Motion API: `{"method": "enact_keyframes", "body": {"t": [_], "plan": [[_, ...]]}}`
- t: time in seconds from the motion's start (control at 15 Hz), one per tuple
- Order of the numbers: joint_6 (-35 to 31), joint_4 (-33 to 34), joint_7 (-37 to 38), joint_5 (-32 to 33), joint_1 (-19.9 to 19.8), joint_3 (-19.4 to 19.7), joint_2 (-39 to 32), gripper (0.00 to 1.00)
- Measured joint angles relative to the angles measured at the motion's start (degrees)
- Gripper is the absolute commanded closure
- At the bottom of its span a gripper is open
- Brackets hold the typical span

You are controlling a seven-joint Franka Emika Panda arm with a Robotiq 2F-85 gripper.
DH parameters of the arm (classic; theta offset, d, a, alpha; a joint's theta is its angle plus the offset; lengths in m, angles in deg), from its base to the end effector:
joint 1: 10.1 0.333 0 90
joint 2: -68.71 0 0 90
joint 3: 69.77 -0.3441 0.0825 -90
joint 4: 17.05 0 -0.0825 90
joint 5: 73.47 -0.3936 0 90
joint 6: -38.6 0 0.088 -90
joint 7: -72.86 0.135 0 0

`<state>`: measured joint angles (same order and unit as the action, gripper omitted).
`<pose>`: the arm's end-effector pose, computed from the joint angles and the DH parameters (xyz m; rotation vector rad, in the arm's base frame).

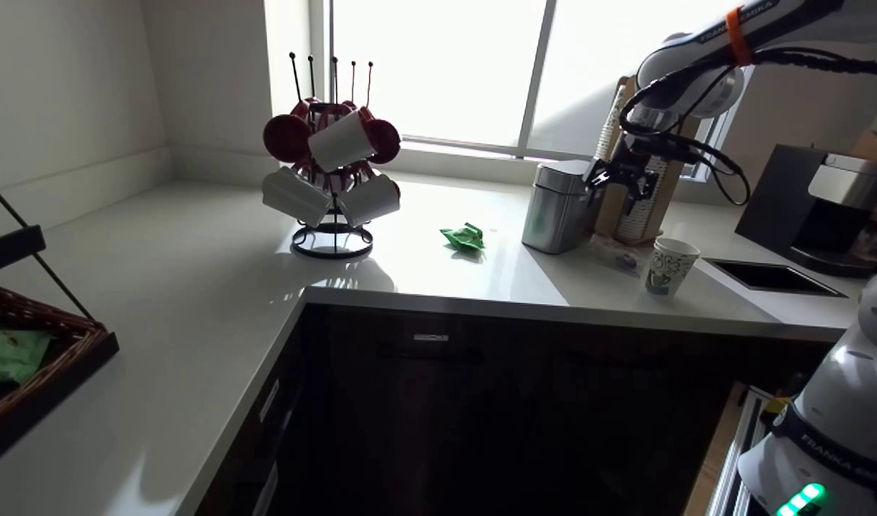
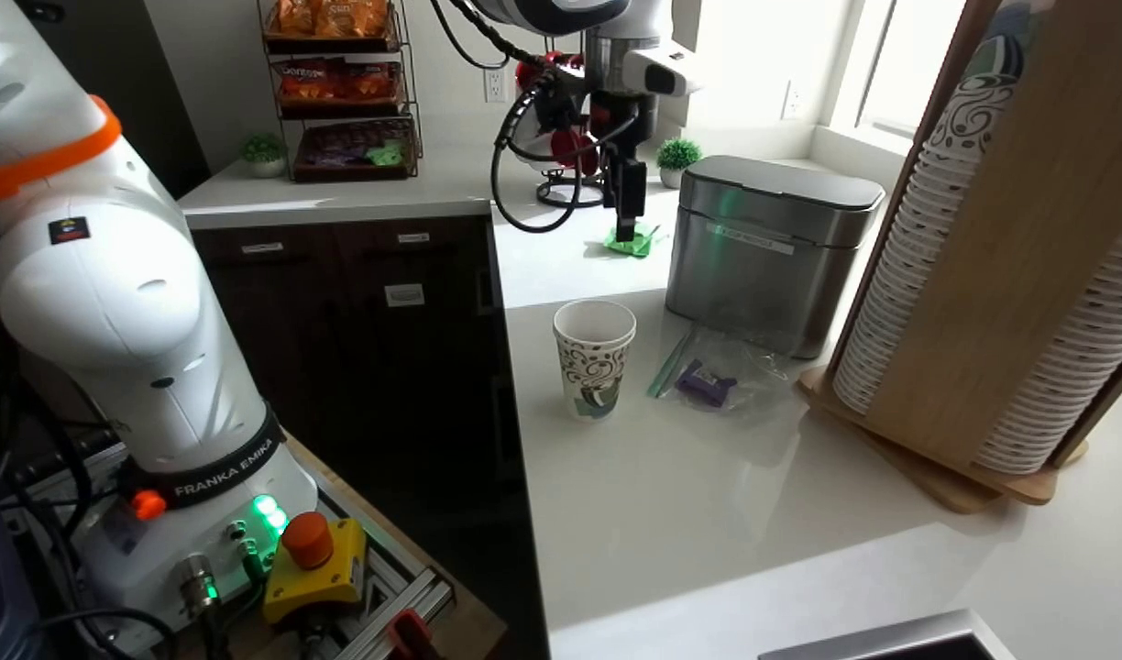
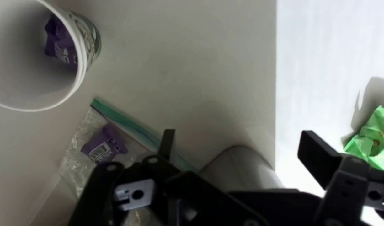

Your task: Open the silver bin then pour the packet out of the stacked coffee cups.

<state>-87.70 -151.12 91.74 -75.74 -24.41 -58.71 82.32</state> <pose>0.4357 -0.2062 0.4311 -2.8282 1.1810 -0.1553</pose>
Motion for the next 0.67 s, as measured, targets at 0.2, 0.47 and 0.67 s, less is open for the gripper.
{"method": "enact_keyframes", "body": {"t": [0.2, 0.47, 0.67], "plan": [[-4.00, -0.44, 0.00, 0.05, -1.07, 0.53, 0.43, 0.00], [-11.00, -2.62, 0.00, 0.40, -2.14, 0.58, 2.69, 0.00], [-16.29, -4.97, 0.05, 0.59, -3.08, 0.57, 5.08, 0.00]]}}
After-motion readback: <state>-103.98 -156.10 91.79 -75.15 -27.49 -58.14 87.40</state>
